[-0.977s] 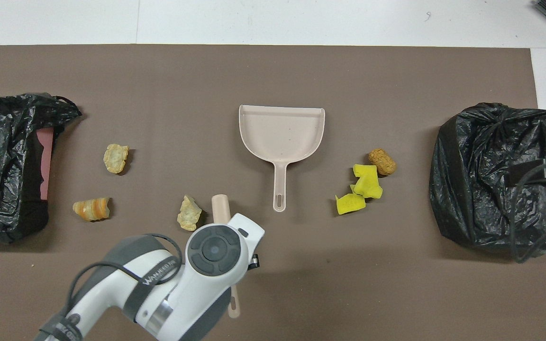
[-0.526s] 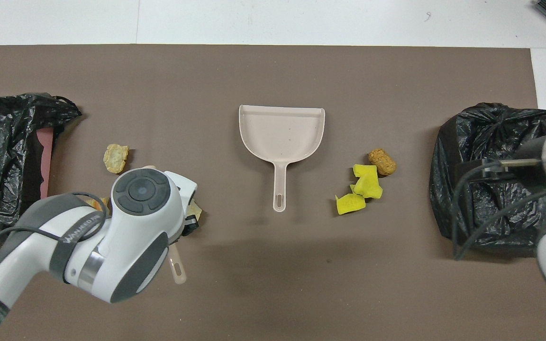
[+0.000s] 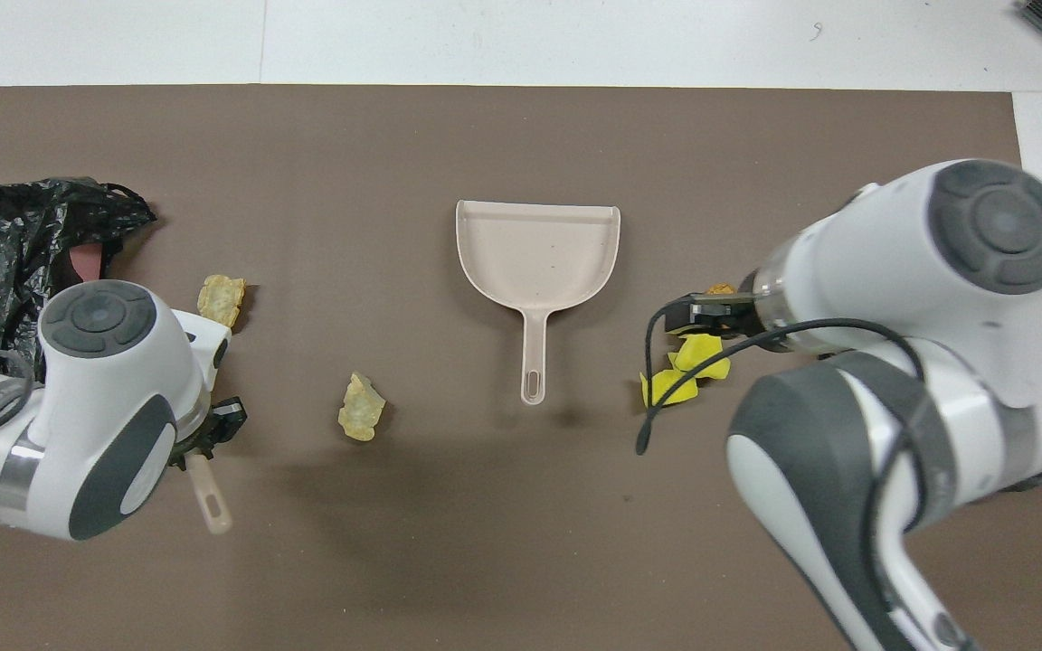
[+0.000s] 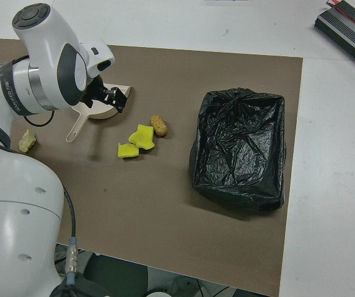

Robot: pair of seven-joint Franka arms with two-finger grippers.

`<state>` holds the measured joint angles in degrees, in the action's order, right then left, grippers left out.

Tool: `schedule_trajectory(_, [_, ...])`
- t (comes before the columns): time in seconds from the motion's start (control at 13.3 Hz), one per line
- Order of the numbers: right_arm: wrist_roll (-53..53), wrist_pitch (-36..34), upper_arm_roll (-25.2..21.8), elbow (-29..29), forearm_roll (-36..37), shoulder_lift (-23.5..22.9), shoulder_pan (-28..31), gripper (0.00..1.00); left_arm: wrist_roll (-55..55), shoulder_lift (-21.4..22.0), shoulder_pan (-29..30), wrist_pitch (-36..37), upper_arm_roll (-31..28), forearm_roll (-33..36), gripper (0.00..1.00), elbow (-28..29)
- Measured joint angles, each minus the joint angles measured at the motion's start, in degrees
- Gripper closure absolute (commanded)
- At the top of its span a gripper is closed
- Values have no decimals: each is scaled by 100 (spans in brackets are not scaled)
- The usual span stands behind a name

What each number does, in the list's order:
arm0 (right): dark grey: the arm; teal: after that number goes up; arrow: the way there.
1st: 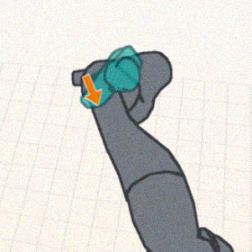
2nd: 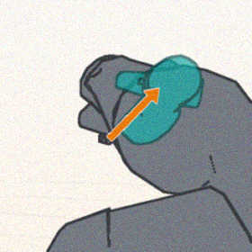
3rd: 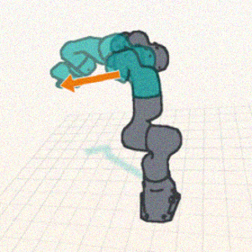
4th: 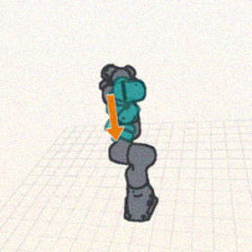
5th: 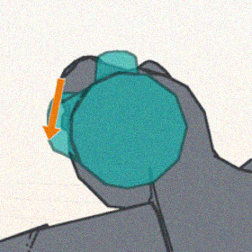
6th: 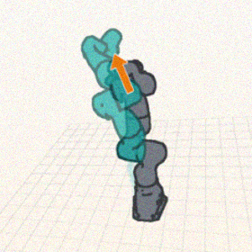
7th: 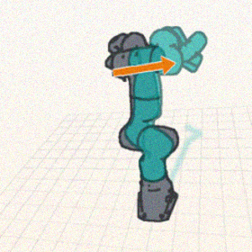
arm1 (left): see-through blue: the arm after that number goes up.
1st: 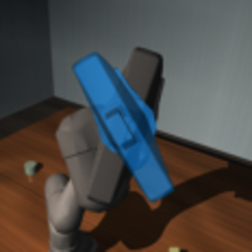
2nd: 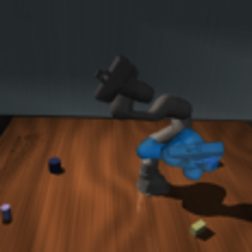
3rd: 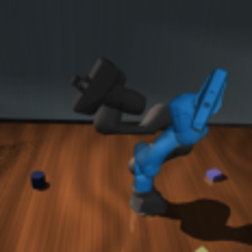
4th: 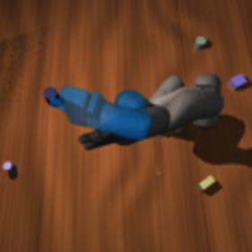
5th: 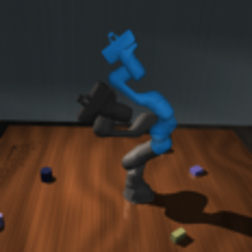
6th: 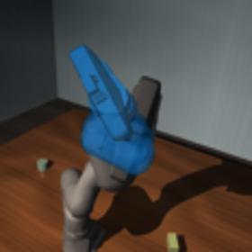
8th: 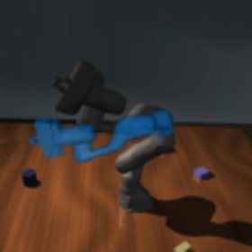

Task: Sweep and dump trash in bin
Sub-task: 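Lift the brush with the left gripper while the right gripper grasps the dustpan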

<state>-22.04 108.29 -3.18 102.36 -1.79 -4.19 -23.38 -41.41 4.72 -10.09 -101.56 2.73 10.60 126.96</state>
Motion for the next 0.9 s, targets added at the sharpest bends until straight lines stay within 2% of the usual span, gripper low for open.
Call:
schedule_trajectory(0.23, [-753, 856, 9, 10, -3, -639, -623, 0, 912, 104, 659, -501, 6, 70, 100, 338])
schedule_trajectory(0.38, [-924, 1161, 10, 9, -4, -1011, -916, 0, 1652, 208, 1115, -786, -1, 72, 100, 621])
schedule_trajectory(0.6, [-925, 1267, 10, 6, -4, -1350, -1145, 0, 2029, 222, 1185, -1096, 65, -20, 100, 733])
schedule_trajectory(0.75, [-925, 1429, 10, 6, -4, -1527, -1238, 0, 2313, 193, 1105, -1247, 156, -479, 100, 770])
schedule_trajectory(0.83, [-925, 1464, 10, 6, -4, -1598, -1273, 21, 2460, 177, 982, -1350, 169, -784, 100, 772])
schedule_trajectory(0.9, [-925, 1495, 10, 6, -4, -1639, -1291, 52, 2528, 168, 819, -1417, 174, -1046, 100, 772])
